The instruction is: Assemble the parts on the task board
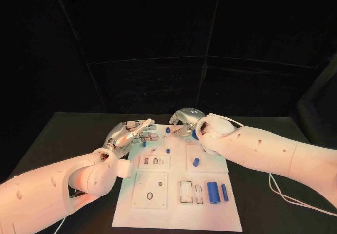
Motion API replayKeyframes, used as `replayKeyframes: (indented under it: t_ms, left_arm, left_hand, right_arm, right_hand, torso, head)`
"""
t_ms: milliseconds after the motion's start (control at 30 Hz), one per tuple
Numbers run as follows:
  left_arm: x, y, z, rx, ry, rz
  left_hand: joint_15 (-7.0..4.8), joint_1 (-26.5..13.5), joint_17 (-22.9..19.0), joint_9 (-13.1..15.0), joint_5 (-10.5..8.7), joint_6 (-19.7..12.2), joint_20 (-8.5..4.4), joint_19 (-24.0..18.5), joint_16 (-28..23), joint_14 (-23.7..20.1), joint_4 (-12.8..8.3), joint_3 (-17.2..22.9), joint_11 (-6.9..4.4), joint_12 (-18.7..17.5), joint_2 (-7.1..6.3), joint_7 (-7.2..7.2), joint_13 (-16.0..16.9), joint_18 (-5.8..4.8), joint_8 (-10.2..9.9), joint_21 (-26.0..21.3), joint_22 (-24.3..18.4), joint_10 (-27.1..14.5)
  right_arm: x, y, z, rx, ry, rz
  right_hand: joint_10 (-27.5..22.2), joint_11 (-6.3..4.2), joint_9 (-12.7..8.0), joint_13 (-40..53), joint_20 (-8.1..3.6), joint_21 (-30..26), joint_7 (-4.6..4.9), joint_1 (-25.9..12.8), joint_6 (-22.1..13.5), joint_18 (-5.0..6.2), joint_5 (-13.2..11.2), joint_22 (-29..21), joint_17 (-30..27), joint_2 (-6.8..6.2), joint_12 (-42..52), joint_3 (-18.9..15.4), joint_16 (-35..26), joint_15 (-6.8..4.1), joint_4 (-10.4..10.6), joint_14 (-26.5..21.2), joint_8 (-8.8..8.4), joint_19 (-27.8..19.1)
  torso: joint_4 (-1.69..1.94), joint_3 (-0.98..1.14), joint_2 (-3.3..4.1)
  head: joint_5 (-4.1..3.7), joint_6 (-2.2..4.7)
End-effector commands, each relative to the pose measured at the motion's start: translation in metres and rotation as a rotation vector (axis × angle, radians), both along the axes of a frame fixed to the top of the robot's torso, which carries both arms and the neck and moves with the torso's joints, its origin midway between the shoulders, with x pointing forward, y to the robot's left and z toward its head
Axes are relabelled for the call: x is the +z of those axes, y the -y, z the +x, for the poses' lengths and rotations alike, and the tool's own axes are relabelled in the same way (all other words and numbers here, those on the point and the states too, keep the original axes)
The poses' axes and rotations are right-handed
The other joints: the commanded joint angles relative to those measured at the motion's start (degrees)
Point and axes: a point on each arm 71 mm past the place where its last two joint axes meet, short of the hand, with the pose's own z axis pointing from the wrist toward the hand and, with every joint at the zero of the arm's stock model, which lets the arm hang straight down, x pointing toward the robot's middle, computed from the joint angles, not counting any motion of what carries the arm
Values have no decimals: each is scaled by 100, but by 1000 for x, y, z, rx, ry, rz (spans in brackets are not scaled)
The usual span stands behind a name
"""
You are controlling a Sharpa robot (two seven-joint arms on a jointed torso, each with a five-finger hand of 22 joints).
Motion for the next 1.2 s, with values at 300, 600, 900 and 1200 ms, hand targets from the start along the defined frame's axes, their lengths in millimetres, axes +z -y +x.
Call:
replayKeyframes:
  t_ms: [300,600,900,1200]
  left_arm:
    - [2,-4,-2,-11,5,-1]
    - [2,-3,-2,-14,3,-2]
    - [1,-2,-1,-18,-1,-1]
    - [0,-1,0,-23,-4,-1]
  left_hand:
    - [-12,-25,7,-5,28,-18,42,-14,-36,-37,-22,-19,-1,-25,44,49,-8,66,-35,-26,-10,-31]
    - [-11,-27,10,-5,28,-26,43,-14,-40,-40,-24,-24,0,-28,41,49,-8,67,-39,-29,-13,-41]
    - [-11,-27,10,-5,28,-27,44,-14,-40,-40,-25,-24,0,-28,41,49,-8,67,-39,-30,-13,-41]
    - [-11,-27,10,-5,28,-27,44,-14,-40,-40,-25,-24,0,-28,41,49,-8,67,-39,-30,-13,-41]
  right_arm:
    - [17,81,-11,-180,-143,168]
    - [10,111,-13,-264,-246,94]
    - [6,103,-9,-251,-270,36]
    - [5,92,-5,-225,-234,-27]
  right_hand:
    - [2368,-490,27,740,-283,885,-322,-460,351,-198,724,1432,1492,-242,1441,-564,932,-428,560,372,125,932]
    - [2028,-422,26,5108,-263,1509,-269,42,17,-379,866,2487,3089,-180,5426,-1798,1826,-382,1580,503,299,1360]
    - [2272,-405,22,6041,-237,1592,-238,367,-64,-397,863,2629,3341,-150,6211,-1950,1934,-348,1708,535,379,1399]
    - [2435,-402,27,6498,-229,1642,-239,520,-56,-412,873,2721,3460,-104,6608,-1979,1984,-342,1699,551,444,1430]
  torso:
    - [-140,44,-52]
    - [-125,38,-42]
    - [-125,35,-37]
    - [-125,32,-40]
  head:
    - [33,11]
    - [3,14]
    - [-6,-11]
    - [-5,-36]
